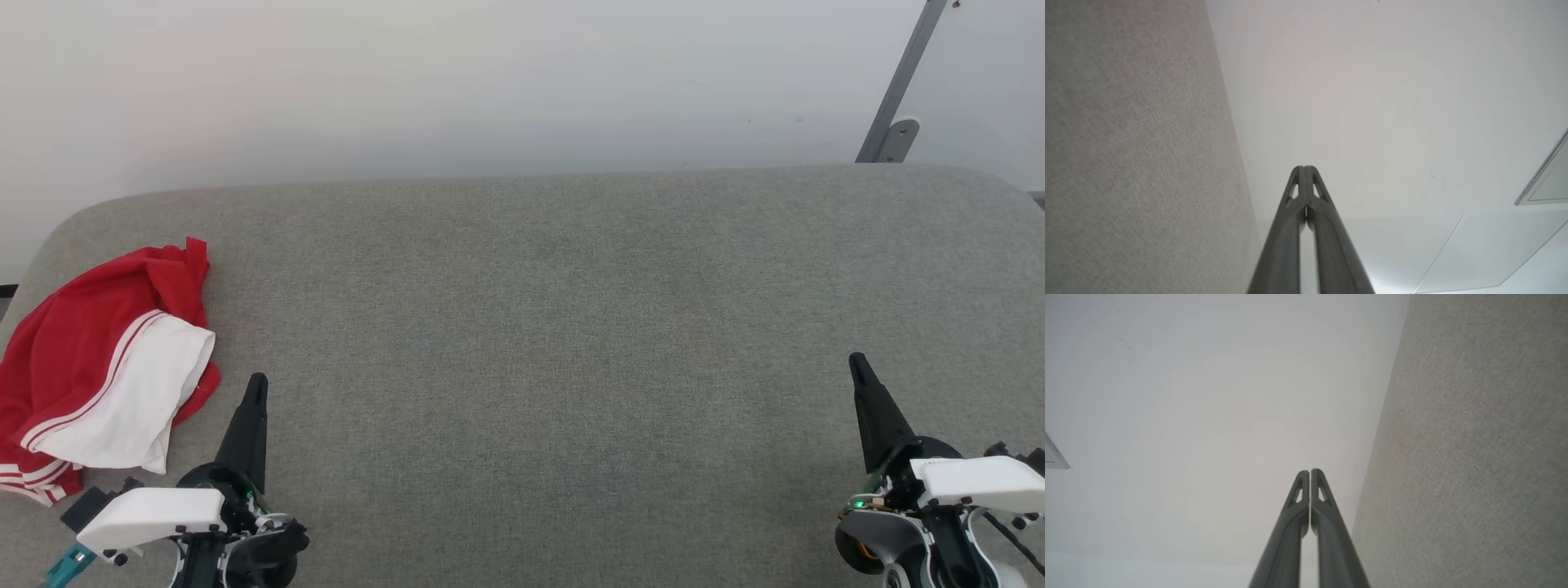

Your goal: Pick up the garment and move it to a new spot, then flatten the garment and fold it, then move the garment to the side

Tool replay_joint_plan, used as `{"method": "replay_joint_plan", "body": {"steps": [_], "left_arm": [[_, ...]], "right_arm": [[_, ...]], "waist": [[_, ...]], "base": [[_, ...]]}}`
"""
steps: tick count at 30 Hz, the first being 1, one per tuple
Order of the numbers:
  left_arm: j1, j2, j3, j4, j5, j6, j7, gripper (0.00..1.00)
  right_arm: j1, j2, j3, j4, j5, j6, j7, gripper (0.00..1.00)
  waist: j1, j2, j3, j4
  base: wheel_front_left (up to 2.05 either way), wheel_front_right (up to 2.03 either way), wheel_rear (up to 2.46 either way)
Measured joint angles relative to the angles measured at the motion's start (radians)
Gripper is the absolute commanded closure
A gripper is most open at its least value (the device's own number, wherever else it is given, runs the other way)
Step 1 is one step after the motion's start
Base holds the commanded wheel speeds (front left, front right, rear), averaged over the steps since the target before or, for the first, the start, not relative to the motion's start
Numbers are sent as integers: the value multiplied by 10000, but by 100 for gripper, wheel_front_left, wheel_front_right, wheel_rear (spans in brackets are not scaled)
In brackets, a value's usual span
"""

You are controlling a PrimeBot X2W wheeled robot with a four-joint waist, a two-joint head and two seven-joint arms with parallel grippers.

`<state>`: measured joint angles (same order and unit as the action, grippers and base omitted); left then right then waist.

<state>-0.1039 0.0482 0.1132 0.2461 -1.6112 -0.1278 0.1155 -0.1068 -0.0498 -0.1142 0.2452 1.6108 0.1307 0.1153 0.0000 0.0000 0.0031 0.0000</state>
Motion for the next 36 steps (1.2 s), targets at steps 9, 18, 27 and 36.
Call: {"method": "replay_joint_plan", "body": {"steps": [9, 18, 27, 36], "left_arm": [[393, -140, -4, 408, 0, 48, 0, 0], [650, -169, -199, 159, 2, 167, -196, 0], [689, 167, -518, -261, 752, 533, -681, 0], [718, 593, -895, -372, 2286, 1166, -1095, 0]], "right_arm": [[410, 56, 15, 412, 0, -2, 0, 0], [616, 81, 245, 393, -245, -4, -311, 0], [550, -111, 558, 215, -1306, -4, -727, 0], [480, -324, 729, 263, -3335, -4, -995, 0]], "waist": [[-1, 0, -1, 0], [0, 0, -5, -5], [0, 0, -16, -21], [0, 0, -37, -34]], "base": [[0, 0, 0], [0, 0, 0], [0, 0, 0], [0, 0, 0]]}}
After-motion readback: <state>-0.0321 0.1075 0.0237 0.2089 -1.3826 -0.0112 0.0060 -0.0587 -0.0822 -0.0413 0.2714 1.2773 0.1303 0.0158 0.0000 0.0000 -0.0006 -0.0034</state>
